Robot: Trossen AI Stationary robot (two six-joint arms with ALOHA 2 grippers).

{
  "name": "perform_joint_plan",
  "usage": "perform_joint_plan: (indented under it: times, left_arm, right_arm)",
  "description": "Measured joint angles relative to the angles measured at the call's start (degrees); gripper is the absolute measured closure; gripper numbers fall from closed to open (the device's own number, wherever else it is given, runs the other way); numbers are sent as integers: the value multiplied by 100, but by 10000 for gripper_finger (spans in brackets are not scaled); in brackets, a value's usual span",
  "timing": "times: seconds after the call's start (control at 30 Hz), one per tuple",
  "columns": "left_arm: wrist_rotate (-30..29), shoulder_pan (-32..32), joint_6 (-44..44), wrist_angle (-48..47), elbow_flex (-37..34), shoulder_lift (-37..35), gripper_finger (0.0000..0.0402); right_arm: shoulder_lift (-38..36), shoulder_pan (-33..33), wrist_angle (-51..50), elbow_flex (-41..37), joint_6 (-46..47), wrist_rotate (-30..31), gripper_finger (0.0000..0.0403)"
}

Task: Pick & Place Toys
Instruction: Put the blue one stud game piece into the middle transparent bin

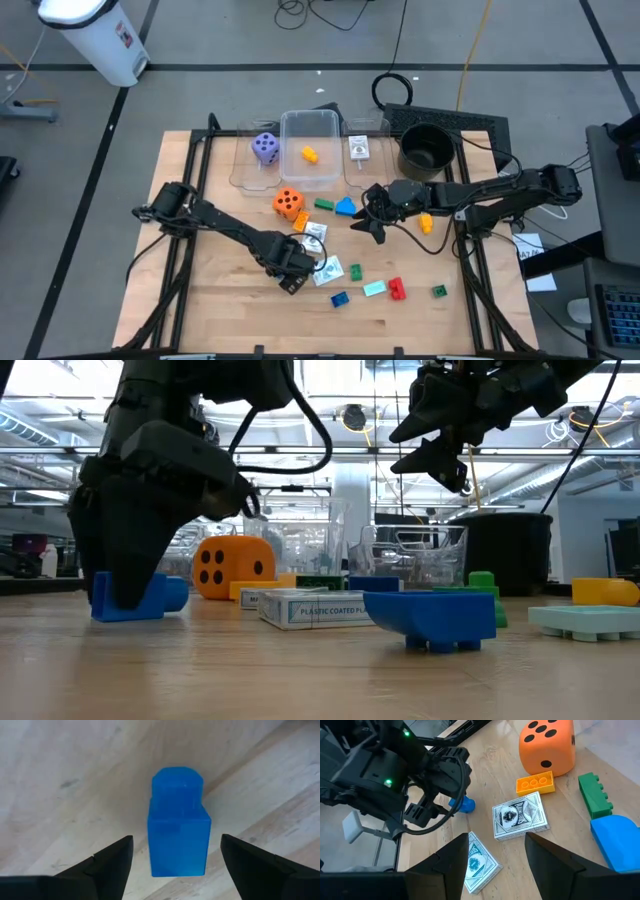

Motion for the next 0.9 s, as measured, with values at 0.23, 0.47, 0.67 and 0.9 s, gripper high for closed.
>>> perform_joint_plan:
  times: [0.23,0.47,0.67,0.9]
  left_arm:
    - [-10,-1,65,66,-44,0,146]
    - [-189,-1,149,25,-44,-31,222]
    - [-829,28,364,-75,-29,-782,268]
    - [-1831,258,643,57,-23,-2687,268]
  right_arm:
    - [2,0,-2,0,0,0,216]
    - [2,0,0,0,-1,0,216]
    - [-16,0,102,0,1,0,216]
    - [-79,-47,1816,-4,2,-456,216]
